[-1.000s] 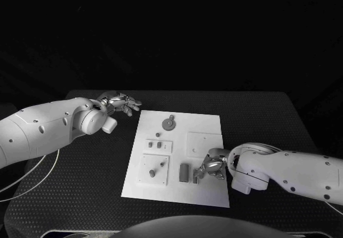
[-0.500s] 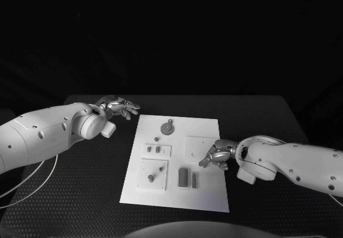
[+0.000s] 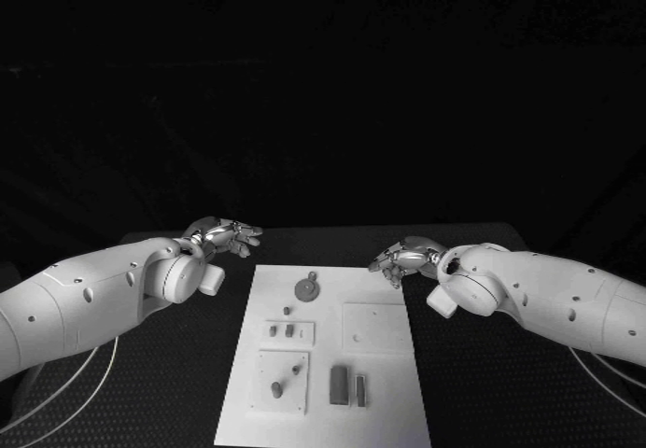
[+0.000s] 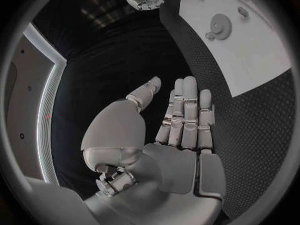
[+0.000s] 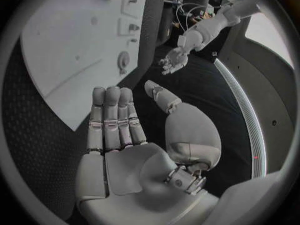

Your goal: Assemble the parts on the task board

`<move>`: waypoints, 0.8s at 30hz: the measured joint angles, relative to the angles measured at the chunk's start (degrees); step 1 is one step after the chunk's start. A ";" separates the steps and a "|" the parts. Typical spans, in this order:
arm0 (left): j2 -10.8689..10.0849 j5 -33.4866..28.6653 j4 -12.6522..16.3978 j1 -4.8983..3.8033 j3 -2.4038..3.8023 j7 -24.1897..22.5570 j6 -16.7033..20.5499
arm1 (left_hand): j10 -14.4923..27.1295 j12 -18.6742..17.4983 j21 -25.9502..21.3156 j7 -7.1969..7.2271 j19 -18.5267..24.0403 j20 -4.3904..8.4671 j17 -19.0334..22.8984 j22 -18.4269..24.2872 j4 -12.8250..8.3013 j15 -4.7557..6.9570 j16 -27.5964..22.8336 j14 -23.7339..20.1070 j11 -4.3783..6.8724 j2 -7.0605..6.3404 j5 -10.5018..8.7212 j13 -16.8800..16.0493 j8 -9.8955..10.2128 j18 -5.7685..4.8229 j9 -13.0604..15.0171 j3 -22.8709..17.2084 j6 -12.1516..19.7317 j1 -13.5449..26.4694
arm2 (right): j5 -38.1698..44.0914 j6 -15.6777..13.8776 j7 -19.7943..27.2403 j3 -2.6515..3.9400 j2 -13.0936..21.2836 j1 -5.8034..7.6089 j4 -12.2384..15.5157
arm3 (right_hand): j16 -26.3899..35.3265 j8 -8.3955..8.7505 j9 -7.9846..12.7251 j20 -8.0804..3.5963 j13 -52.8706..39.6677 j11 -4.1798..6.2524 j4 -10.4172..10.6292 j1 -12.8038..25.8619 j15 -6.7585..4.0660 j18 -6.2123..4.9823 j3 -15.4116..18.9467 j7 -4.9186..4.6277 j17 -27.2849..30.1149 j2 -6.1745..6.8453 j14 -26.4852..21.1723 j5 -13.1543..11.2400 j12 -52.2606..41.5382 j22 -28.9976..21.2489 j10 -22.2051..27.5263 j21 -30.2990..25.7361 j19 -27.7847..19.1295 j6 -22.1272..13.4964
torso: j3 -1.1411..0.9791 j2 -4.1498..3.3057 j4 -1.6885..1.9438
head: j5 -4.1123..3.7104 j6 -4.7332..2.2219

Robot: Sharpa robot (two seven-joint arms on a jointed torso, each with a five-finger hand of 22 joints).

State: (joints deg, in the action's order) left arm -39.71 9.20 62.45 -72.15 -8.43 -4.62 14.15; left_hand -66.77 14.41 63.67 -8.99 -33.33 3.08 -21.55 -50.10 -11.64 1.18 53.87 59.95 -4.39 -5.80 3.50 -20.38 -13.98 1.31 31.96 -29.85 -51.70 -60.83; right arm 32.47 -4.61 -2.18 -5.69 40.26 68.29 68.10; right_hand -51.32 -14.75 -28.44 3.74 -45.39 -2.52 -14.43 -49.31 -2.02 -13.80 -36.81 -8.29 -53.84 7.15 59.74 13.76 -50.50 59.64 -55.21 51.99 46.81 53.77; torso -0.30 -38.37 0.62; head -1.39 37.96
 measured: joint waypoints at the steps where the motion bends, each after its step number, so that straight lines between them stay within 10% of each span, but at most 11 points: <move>1: 0.35 -0.65 -0.60 0.00 0.01 -0.20 -0.38 | 0.00 0.00 -0.33 0.01 0.71 0.04 0.57 0.19 0.00 -0.56 -1.35 -0.92 0.00 0.23 0.00 0.05 0.00 0.01 0.00 0.00 -0.03 0.23 | -0.57 0.06 0.74 0.36 -1.01 0.06 -1.94 | 2.40 0.00 0.00 0.72 2.37 -0.46 -0.10 -0.16 0.91 0.07 -0.33 -0.51 1.69 -0.37 -1.10 -0.04 2.45 -1.16 0.70 -2.06 -1.39 -0.51 | -0.03 0.28 -0.03 | 0.01 -0.81; 5: 1.64 -2.88 -2.89 -0.01 0.10 -1.19 -3.20 | 2.34 -2.79 -3.82 0.36 5.24 -0.98 3.59 1.74 -0.53 -4.63 -10.31 -6.09 -1.63 1.01 0.09 1.88 0.00 0.00 -0.30 0.37 1.32 1.05 | -3.02 0.40 4.17 1.48 -5.52 -0.05 -11.29 | 15.97 0.45 0.01 3.95 14.65 -4.16 -0.22 0.19 6.75 3.29 -1.50 -2.06 10.46 -0.79 -8.73 -0.68 16.46 -6.79 5.54 -12.48 -10.87 -2.95 | -0.10 1.30 0.03 | 0.11 -3.05; 9: 2.69 -4.74 -4.86 -0.10 0.31 -2.02 -5.77 | 4.48 -6.19 -6.82 0.90 9.32 -2.95 4.72 3.09 -2.29 -6.78 -17.09 -11.16 -1.38 1.74 0.70 3.73 0.71 -0.08 -0.71 2.13 3.42 2.21 | -8.15 1.08 6.90 4.65 -9.20 -1.39 -18.29 | 24.68 0.45 0.04 6.05 25.25 -5.89 -0.80 -1.16 8.93 3.65 0.38 -1.87 17.13 -2.13 -10.05 0.28 25.94 -10.30 3.57 -18.03 -14.05 -4.67 | -0.17 2.42 0.17 | 0.31 -4.72; 16: 5.28 -8.09 -9.71 -0.16 0.39 -2.53 -9.47 | 10.50 -10.60 -10.48 1.96 13.49 -5.14 4.97 4.85 -3.14 -7.70 -23.51 -17.56 -1.23 1.68 0.70 7.65 2.27 -0.89 -1.76 3.03 7.00 2.91 | -14.30 1.48 10.78 7.78 -11.82 -4.07 -22.06 | 31.27 0.45 1.14 8.06 35.00 -5.77 -1.08 -1.46 9.93 3.64 4.54 -1.10 23.25 -3.02 -12.05 0.22 34.58 -14.10 2.05 -23.72 -16.18 -7.05 | -0.21 3.91 0.03 | 0.83 -5.90; 20: 5.78 -8.90 -10.85 0.05 0.39 -2.54 -12.61 | 13.04 -10.60 -12.48 2.86 15.06 -6.72 5.41 5.90 -2.67 -10.29 -26.03 -19.49 -1.36 2.29 0.22 9.77 2.89 -0.89 -2.13 3.50 9.03 3.51 | -15.52 1.34 12.07 8.26 -12.30 -4.86 -21.64 | 32.95 0.26 1.30 8.61 37.23 -5.49 -1.23 -2.19 9.95 3.64 5.28 -0.86 25.27 -3.75 -13.35 -1.84 37.12 -14.98 1.15 -25.84 -18.78 -7.30 | -0.32 4.43 -0.25 | 1.31 -5.74; 24: 6.20 -9.11 -11.43 0.74 0.40 -3.31 -13.73 | 12.75 -10.60 -13.19 3.04 15.21 -6.87 5.68 6.43 -2.44 -9.43 -27.19 -20.10 -0.68 2.64 0.22 10.67 2.16 -0.89 -1.91 3.73 8.59 3.86 | -15.79 1.15 13.06 8.33 -12.31 -5.15 -20.80 | 33.84 -0.14 1.42 8.90 38.72 -5.01 -1.23 -2.76 9.95 3.64 5.28 -0.30 26.54 -4.32 -13.89 -3.17 39.27 -15.05 0.32 -26.40 -19.77 -7.25 | -0.44 4.76 -0.42 | 1.42 -5.32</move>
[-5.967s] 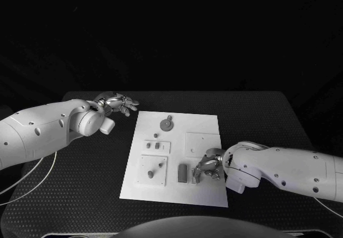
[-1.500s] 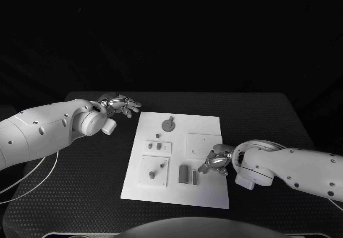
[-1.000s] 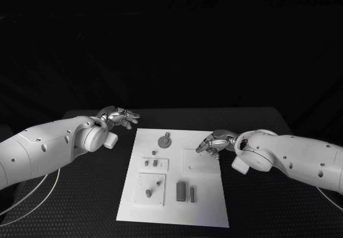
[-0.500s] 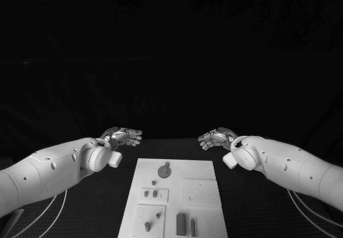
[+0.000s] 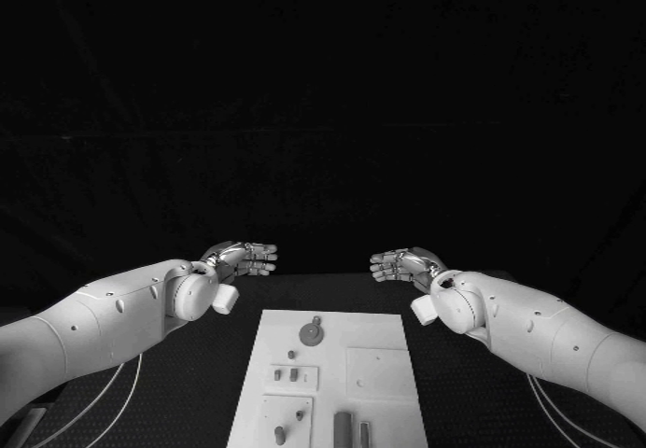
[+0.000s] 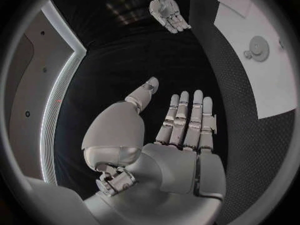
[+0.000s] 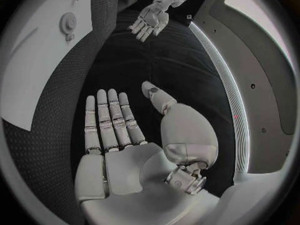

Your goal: Assemble the parts on the task board

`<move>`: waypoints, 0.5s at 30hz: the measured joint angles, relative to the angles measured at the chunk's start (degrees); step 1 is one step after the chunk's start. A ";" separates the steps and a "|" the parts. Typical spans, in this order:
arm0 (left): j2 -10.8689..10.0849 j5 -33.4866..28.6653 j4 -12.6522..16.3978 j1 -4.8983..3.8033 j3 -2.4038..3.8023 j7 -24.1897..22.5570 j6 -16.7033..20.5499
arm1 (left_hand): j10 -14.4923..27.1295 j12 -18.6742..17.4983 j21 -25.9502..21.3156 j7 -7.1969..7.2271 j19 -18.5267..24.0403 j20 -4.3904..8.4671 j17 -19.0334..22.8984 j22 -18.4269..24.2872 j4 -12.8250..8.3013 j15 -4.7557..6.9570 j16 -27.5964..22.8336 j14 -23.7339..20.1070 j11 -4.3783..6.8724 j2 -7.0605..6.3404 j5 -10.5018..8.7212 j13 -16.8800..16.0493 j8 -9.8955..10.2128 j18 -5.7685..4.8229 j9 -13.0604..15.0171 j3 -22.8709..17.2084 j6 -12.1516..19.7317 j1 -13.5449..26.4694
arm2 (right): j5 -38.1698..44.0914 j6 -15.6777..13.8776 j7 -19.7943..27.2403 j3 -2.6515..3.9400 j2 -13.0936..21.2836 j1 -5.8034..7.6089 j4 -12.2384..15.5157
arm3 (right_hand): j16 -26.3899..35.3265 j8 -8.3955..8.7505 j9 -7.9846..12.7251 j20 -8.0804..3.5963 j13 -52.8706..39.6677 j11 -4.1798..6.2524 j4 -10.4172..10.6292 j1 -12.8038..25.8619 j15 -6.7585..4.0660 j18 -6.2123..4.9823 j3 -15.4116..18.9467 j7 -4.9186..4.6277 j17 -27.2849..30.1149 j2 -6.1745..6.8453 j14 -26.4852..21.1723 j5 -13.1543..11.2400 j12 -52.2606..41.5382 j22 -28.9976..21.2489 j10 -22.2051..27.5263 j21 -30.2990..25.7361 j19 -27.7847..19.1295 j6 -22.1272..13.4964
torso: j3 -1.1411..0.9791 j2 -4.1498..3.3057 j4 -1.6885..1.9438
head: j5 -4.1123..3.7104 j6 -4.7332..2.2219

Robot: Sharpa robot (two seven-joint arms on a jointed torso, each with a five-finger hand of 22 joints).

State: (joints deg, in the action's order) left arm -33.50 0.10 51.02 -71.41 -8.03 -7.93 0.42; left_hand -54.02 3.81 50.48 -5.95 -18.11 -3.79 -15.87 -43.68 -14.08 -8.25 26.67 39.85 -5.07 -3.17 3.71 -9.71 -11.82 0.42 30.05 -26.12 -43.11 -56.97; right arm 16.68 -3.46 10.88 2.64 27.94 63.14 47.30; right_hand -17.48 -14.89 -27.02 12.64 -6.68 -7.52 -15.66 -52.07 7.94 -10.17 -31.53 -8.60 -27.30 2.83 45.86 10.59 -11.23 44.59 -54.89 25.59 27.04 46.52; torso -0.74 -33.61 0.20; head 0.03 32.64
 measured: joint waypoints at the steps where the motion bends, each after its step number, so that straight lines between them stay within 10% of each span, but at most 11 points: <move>1: 0.05 -0.03 -0.16 0.12 -0.01 -0.22 -0.09 | -0.19 0.00 -0.01 0.02 0.00 0.00 0.00 0.02 0.00 0.17 -0.02 -0.01 0.18 0.00 0.00 0.12 -0.13 0.00 0.09 0.00 -0.32 0.00 | 0.03 -0.08 0.21 0.00 -0.02 -0.11 0.21 | 0.10 -0.05 0.00 0.03 0.20 0.05 0.00 -0.06 -0.01 0.00 0.00 0.09 0.13 -0.05 -0.07 -0.17 0.15 0.00 -0.11 -0.10 -0.15 0.10 | -0.03 0.04 -0.02 | 0.04 0.02; 4: 0.13 -0.08 -0.70 0.32 -0.02 -0.94 -0.32 | -0.98 0.00 -0.10 -0.09 0.00 0.00 0.00 0.07 0.03 0.69 -0.07 0.49 0.37 0.03 0.00 0.47 -0.62 0.00 0.12 0.03 -0.92 0.03 | 0.22 -0.30 0.74 0.00 -0.16 -0.39 0.56 | 0.32 -0.07 0.11 0.02 0.53 -0.14 0.01 -0.06 0.02 0.00 0.01 0.12 0.43 -0.05 -0.14 -0.40 0.64 0.03 -0.31 -0.15 -0.17 0.08 | -0.17 0.14 -0.02 | 0.15 0.10; 9: -0.21 -0.05 -0.07 0.52 0.11 -0.85 -0.04 | 26.61 -1.70 -25.64 2.95 9.07 1.88 7.97 22.14 7.25 4.60 -13.61 -19.80 2.71 1.97 -1.70 5.19 5.58 0.01 -15.10 13.23 21.25 29.02 | 0.10 -0.60 0.63 -0.09 0.23 -0.43 1.26 | 9.11 7.38 13.74 -6.33 3.70 3.80 7.87 26.06 -3.95 5.51 15.93 4.54 14.04 -1.56 -23.34 -5.67 6.12 -22.49 27.42 -13.14 -13.95 -23.50 | -0.13 0.28 -0.03 | 0.17 0.23; 15: -1.50 -0.05 4.42 1.79 1.11 -1.36 2.07 | 43.64 -2.91 -41.08 4.82 14.62 3.07 12.88 35.52 11.52 6.88 -21.71 -32.24 4.17 2.73 -2.88 8.00 9.46 0.03 -24.39 21.22 34.83 46.31 | -0.70 -2.74 1.07 -0.42 2.26 -0.72 6.23 | 14.31 12.04 21.98 -10.28 5.54 6.10 12.70 42.16 -6.42 8.11 25.63 7.06 22.26 -2.33 -37.33 -8.69 9.30 -36.21 44.49 -20.86 -22.06 -37.81 | 0.36 1.48 -0.12 | 0.02 1.29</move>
State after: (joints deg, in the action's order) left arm -35.00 0.05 55.44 -69.62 -6.92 -9.28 2.49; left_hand -10.37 0.90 9.40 -1.14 -3.49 -0.72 -2.99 -8.16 -2.57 -1.37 4.96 7.60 -0.90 -0.44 0.83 -1.71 -2.36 0.45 5.66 -4.90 -8.28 -10.66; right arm 15.99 -6.21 11.95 2.22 30.21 62.42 53.53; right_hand -3.17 -2.85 -5.04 2.36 -1.14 -1.42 -2.96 -9.91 1.52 -2.06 -5.90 -1.54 -5.04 0.51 8.52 1.90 -1.93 8.38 -10.40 4.73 4.98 8.71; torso -0.37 -32.12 0.08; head 0.05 33.93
